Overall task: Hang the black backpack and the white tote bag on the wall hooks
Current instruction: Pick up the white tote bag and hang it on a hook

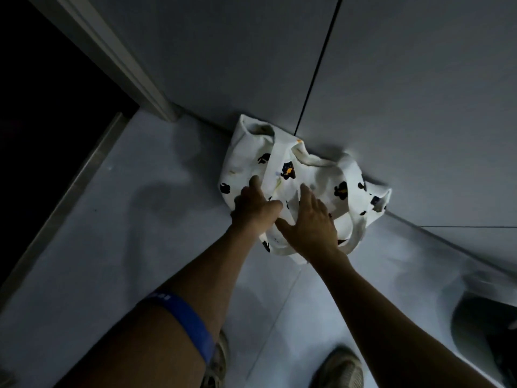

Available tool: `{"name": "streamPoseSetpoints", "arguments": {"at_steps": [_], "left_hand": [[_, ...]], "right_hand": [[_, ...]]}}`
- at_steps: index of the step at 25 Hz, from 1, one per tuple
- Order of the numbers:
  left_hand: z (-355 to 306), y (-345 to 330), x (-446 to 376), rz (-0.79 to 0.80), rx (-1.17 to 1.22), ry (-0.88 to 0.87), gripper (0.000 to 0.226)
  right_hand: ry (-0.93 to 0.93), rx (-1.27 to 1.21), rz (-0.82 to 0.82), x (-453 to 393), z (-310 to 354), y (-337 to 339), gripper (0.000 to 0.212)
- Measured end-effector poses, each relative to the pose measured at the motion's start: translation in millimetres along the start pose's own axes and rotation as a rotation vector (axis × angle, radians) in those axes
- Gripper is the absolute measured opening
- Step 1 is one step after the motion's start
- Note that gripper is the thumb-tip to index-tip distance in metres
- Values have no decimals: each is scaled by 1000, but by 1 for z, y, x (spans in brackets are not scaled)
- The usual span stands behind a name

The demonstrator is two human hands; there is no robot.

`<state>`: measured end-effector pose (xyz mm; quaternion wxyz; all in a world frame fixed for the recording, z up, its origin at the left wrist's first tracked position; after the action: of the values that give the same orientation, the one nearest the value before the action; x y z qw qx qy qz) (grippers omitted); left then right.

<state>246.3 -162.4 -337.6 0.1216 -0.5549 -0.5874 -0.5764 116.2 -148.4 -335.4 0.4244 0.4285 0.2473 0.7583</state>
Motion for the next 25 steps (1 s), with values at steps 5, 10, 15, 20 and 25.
{"name": "streamPoseSetpoints", "arguments": {"at_steps": [5,10,15,20,25], "left_hand": [[-7,11,12,63,486,-43,41],[-35,83,88,-22,589,-60,36],[-67,141,189,282,646,-3,24],[-71,177,275,482,1047,124,32],[-66,199,312,484,1123,230,27]], "right_hand": [[-102,-585,-68,-4,26,-2,45],[-90,-919,16,55,99,79,45],[-26,-881,47,108,171,189,36],[86,-624,-18,155,203,252,23],[189,-448,118,195,214,269,55]]}}
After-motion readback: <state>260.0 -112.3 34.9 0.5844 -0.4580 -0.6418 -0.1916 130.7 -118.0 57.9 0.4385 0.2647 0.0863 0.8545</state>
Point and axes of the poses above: each hand's wrist, its own x-axis away from the middle knuckle, its own y-axis out of the back of the hand, z = x × y, the point moved 4 cm from there along -x, towards the middle knuckle, and after that the axes turned 11 degrees about y, right-handed, at the moved point
